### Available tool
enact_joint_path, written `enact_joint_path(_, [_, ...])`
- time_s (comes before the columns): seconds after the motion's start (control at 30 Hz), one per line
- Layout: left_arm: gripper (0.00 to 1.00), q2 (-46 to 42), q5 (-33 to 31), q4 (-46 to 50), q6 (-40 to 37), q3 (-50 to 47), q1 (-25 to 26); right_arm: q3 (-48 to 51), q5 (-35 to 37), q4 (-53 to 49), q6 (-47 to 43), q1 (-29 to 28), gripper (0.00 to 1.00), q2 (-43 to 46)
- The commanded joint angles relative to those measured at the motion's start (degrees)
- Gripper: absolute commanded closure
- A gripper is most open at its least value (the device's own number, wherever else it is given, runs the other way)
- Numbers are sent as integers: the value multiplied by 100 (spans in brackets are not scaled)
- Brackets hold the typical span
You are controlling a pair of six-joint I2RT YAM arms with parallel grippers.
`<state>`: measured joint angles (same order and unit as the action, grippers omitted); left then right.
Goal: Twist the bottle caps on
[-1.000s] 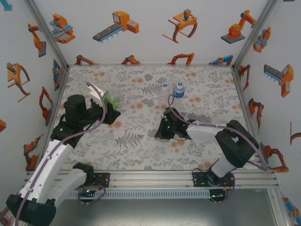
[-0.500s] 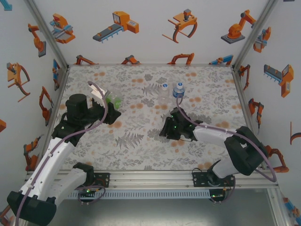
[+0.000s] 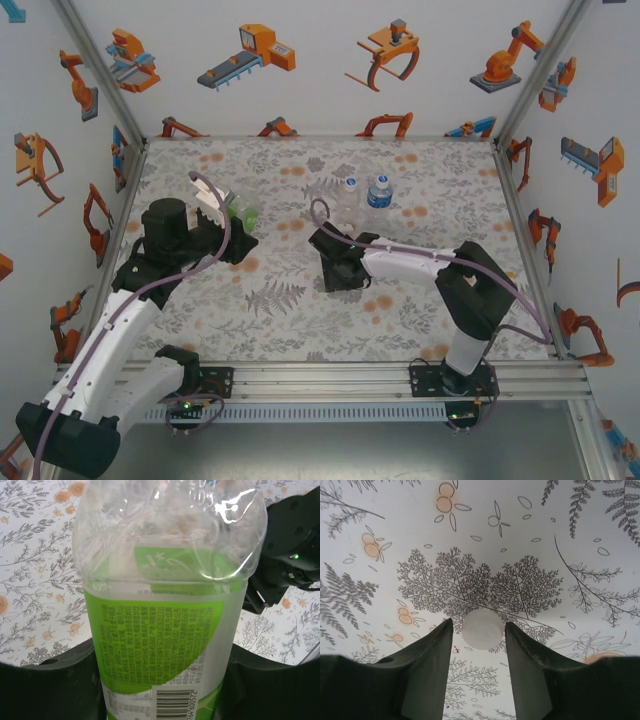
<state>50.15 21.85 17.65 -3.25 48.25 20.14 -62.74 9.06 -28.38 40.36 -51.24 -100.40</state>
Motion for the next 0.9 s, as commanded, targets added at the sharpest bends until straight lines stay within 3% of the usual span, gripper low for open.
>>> enact_joint_path(0.0, [92, 4, 23, -16, -82, 124, -44, -149, 332, -548, -145, -99, 59, -25])
enact_joint_path(0.63, [92, 40, 56, -5, -80, 145, -40, 7, 131, -218, -46, -184, 62, 22])
enact_joint_path(0.87, [92, 66, 90, 4, -81, 149, -41, 60, 170, -57, -53, -175, 58, -13])
